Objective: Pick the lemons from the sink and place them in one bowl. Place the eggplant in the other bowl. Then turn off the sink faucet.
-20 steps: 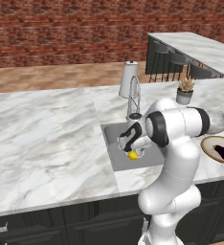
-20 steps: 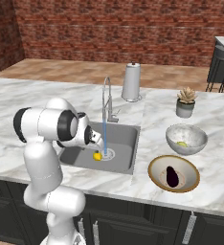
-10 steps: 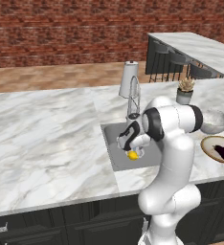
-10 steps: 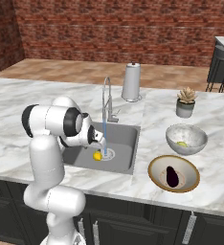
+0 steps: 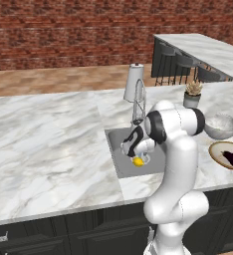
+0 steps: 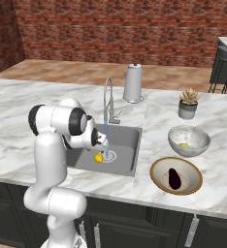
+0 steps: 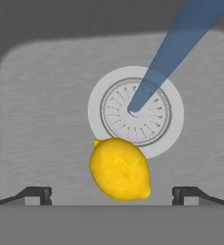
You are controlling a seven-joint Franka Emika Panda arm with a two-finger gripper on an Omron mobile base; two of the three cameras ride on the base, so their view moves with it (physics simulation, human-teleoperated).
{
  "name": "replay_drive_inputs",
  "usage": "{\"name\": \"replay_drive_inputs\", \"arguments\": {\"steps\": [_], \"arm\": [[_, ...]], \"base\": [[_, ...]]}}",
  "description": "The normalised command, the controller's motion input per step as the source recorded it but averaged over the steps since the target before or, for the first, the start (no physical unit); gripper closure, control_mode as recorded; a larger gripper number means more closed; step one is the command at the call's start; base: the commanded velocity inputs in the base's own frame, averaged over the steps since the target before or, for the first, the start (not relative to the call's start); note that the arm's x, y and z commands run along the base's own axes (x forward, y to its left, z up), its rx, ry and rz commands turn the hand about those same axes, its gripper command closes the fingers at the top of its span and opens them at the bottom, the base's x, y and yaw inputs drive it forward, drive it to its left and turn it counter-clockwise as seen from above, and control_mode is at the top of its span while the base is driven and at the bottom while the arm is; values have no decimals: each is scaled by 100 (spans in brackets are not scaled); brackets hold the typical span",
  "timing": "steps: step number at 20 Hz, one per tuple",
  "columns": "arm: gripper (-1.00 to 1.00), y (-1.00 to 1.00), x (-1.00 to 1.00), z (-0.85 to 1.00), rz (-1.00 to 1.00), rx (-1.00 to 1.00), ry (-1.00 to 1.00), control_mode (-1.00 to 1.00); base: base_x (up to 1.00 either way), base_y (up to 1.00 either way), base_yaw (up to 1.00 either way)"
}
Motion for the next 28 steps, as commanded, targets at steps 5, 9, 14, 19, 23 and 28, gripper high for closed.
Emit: {"name": "replay_drive_inputs", "arguments": {"steps": [5,9,14,19,23,28], "arm": [[-100,-2,0,-28,0,0,0,-100],[-100,0,0,-31,0,0,0,-100],[-100,-4,0,-32,0,0,0,-100],[-100,-12,0,-28,0,0,0,-100],[-100,-16,4,-23,0,0,0,-100],[100,0,0,-11,0,1,0,-100]], "base": [[0,0,0],[0,0,0],[0,0,0],[0,0,0],[0,0,0],[0,0,0]]}}
